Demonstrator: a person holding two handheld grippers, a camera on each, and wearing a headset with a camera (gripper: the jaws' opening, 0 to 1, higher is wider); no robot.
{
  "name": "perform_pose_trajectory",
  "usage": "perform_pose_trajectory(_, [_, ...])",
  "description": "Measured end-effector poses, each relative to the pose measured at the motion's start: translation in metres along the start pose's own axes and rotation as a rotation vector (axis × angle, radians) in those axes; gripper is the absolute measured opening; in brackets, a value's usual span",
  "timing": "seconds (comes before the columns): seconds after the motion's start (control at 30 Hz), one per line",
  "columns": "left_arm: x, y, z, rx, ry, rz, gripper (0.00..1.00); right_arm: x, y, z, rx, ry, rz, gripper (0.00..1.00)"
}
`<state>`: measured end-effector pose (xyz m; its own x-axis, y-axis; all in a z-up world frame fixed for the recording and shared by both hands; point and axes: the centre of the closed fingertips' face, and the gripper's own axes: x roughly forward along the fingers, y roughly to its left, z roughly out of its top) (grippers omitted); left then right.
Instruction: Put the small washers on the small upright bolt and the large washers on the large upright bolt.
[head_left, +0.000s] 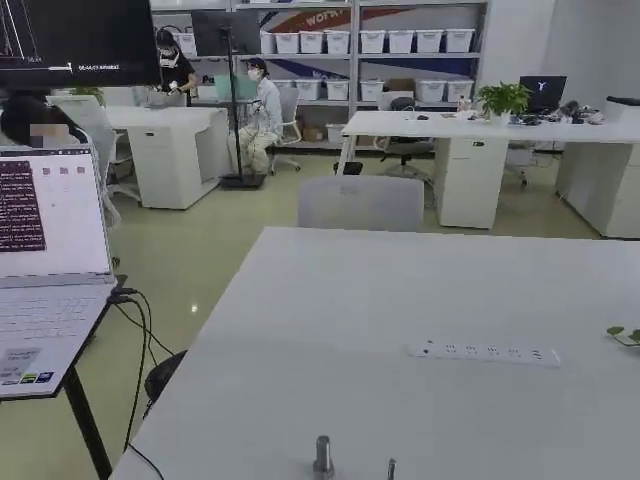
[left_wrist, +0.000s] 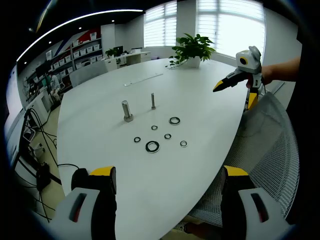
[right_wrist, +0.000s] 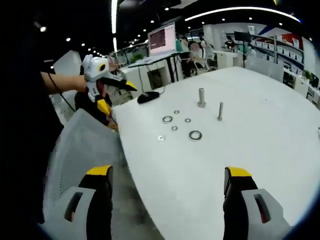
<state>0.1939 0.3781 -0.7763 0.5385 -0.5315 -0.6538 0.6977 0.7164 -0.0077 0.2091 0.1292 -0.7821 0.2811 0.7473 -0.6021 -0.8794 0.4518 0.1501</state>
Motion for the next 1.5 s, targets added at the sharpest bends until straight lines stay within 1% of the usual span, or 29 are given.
perform_pose_trajectory(0.13, [-0.003,0.004,-0.002,-0.001,0.007,0.003,0.88,-0.004,-0.002,-0.002,-0.003,0.006,-0.004,0.93])
perform_pose_trajectory(0.2, [-0.005,0.005,0.000,-0.003,0.001,0.008,0.88,-0.005,-0.003,-0.003,0.001,0.006,-0.008,0.93])
perform_pose_trajectory(0.23, [-0.005,0.005,0.001,-0.013,-0.008,0.010,0.88,-0.006,-0.005,-0.002,0.001,0.005,-0.013,0.93])
perform_pose_trajectory(0.3, [-0.005,0.005,0.000,-0.028,-0.007,0.008,0.89,-0.007,-0.005,-0.002,0.006,0.003,-0.016,0.93])
perform_pose_trajectory(0.4, [-0.005,0.004,-0.001,-0.024,-0.007,0.007,0.89,-0.008,-0.005,-0.001,0.011,-0.007,-0.018,0.94])
perform_pose_trajectory(0.47, [-0.005,0.004,0.000,-0.045,-0.010,0.005,0.89,-0.008,-0.004,-0.001,0.021,-0.008,-0.016,0.94])
perform_pose_trajectory(0.5, [-0.005,0.004,0.001,-0.059,-0.017,0.005,0.89,-0.008,-0.003,-0.002,0.022,-0.003,-0.011,0.94])
perform_pose_trajectory(0.53, [-0.005,0.003,0.004,-0.086,-0.036,0.002,0.89,-0.007,-0.002,-0.004,0.014,0.009,-0.011,0.94])
perform_pose_trajectory(0.57, [-0.005,0.003,0.004,-0.093,-0.040,0.001,0.89,-0.007,-0.002,-0.005,0.005,0.017,-0.014,0.94])
perform_pose_trajectory(0.63, [-0.006,0.004,0.003,-0.078,-0.030,0.009,0.89,-0.007,-0.001,-0.004,0.012,0.014,-0.012,0.94])
perform_pose_trajectory(0.7, [-0.006,0.002,0.005,-0.056,-0.032,0.009,0.90,-0.007,-0.001,-0.001,0.035,0.000,-0.011,0.94])
perform_pose_trajectory(0.73, [-0.006,0.001,0.006,-0.054,-0.032,0.010,0.90,-0.006,-0.001,-0.001,0.042,0.001,-0.010,0.94])
perform_pose_trajectory(0.8, [-0.005,0.001,0.009,-0.048,-0.047,0.007,0.90,-0.005,-0.005,-0.003,0.031,0.011,-0.016,0.94])
perform_pose_trajectory(0.87, [-0.004,-0.001,0.011,-0.046,-0.035,0.003,0.88,-0.003,-0.006,-0.004,0.021,0.030,-0.016,0.93])
perform_pose_trajectory(0.9, [-0.003,0.000,0.010,-0.057,-0.023,0.004,0.88,-0.003,-0.007,-0.003,0.018,0.036,-0.017,0.93])
perform_pose_trajectory(0.93, [-0.002,0.000,0.010,-0.058,-0.024,0.000,0.88,-0.003,-0.008,-0.002,0.015,0.040,-0.019,0.93])
perform_pose_trajectory(1.0, [0.000,-0.003,0.010,-0.049,-0.025,-0.012,0.87,-0.001,-0.014,0.004,0.025,0.032,-0.025,0.92])
perform_pose_trajectory(1.03, [0.001,-0.003,0.012,-0.030,-0.030,-0.014,0.87,0.000,-0.017,0.007,0.037,0.025,-0.030,0.91])
perform_pose_trajectory(1.07, [0.002,-0.001,0.012,-0.023,-0.030,-0.004,0.87,0.002,-0.019,0.010,0.047,0.015,-0.031,0.90])
perform_pose_trajectory(1.13, [0.002,0.001,0.014,-0.022,-0.031,-0.007,0.85,0.006,-0.020,0.016,0.054,0.004,-0.022,0.90])
perform_pose_trajectory(1.17, [0.002,0.001,0.015,-0.027,-0.032,-0.010,0.86,0.008,-0.020,0.018,0.050,0.007,-0.018,0.89])
perform_pose_trajectory(1.2, [0.002,0.002,0.017,-0.033,-0.026,-0.010,0.87,0.010,-0.021,0.020,0.030,0.020,-0.018,0.88])
perform_pose_trajectory(1.23, [0.002,0.002,0.018,-0.026,-0.026,-0.009,0.88,0.012,-0.022,0.022,0.019,0.022,-0.020,0.88])
perform_pose_trajectory(1.27, [0.002,0.003,0.019,0.007,-0.030,-0.009,0.87,0.014,-0.023,0.025,0.009,0.024,-0.018,0.88])
perform_pose_trajectory(1.3, [0.002,0.003,0.019,0.017,-0.028,-0.009,0.86,0.015,-0.023,0.027,0.006,0.025,-0.017,0.88])
perform_pose_trajectory(1.37, [0.004,0.004,0.018,0.017,-0.017,-0.012,0.85,0.019,-0.024,0.030,-0.001,0.030,-0.012,0.88])
perform_pose_trajectory(1.43, [0.005,0.005,0.018,0.019,-0.019,-0.014,0.85,0.023,-0.024,0.032,-0.011,0.040,-0.005,0.88])
perform_pose_trajectory(1.5, [0.005,0.004,0.020,0.015,-0.028,-0.020,0.84,0.028,-0.026,0.032,-0.018,0.073,-0.001,0.85])
